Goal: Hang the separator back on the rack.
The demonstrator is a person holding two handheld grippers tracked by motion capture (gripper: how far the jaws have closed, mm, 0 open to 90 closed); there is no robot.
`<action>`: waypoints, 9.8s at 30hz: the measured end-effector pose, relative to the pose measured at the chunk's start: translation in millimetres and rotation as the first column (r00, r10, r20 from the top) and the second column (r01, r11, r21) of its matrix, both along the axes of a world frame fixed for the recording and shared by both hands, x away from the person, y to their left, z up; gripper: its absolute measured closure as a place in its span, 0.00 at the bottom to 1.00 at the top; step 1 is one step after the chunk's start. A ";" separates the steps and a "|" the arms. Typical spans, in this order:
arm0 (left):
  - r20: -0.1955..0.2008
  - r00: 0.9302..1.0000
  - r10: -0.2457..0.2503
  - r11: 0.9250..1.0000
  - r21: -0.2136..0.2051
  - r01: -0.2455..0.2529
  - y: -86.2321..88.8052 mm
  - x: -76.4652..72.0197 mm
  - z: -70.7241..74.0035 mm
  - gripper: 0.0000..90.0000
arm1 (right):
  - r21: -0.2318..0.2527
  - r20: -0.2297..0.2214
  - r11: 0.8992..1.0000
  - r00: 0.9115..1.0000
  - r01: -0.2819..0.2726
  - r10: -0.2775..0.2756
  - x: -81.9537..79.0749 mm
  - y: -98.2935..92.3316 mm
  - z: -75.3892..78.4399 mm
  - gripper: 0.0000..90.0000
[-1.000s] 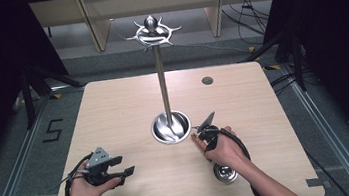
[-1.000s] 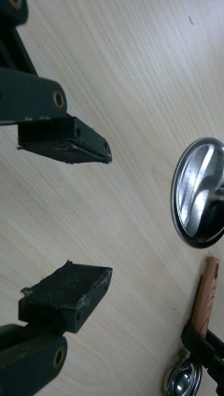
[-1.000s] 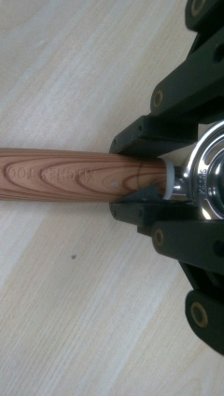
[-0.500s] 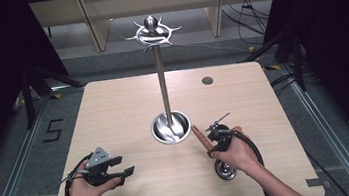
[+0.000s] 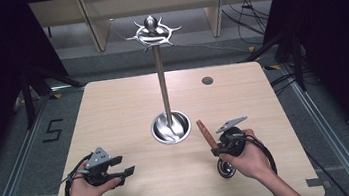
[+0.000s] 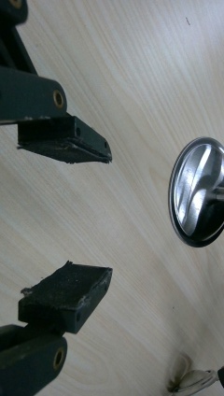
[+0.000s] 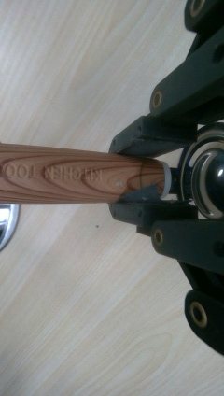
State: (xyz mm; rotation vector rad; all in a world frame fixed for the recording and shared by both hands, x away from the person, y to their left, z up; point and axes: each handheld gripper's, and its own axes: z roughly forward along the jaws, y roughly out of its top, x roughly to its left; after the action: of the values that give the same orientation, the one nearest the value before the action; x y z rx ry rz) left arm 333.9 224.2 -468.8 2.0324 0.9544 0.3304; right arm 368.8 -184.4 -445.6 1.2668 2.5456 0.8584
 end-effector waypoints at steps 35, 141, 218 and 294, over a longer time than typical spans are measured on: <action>0.004 1.000 0.019 1.000 -0.020 -0.019 1.1 -0.4 -0.1 0.41 | 0.104 0.233 0.995 0.972 0.006 -0.030 -1.2 -9.3 29.9 0.77; -0.004 1.000 0.027 1.000 -0.013 -0.027 4.0 3.0 -1.2 0.40 | 0.289 0.387 0.957 0.916 -0.014 -0.103 22.1 4.8 105.6 0.77; 0.015 1.000 0.017 1.000 -0.005 -0.017 6.1 2.8 0.9 0.40 | 0.298 0.501 0.950 0.862 -0.091 -0.074 32.7 26.1 160.6 0.77; 0.005 1.000 0.030 0.999 -0.033 -0.029 4.0 1.9 0.0 0.40 | 0.260 0.476 0.959 0.879 -0.115 -0.024 45.7 50.3 152.1 0.57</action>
State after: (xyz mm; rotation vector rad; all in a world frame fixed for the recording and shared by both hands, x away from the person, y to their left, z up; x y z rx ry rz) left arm 335.8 228.2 -468.8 1.9881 0.9810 0.3337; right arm 414.5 -134.1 -293.6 0.9073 2.1172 1.3882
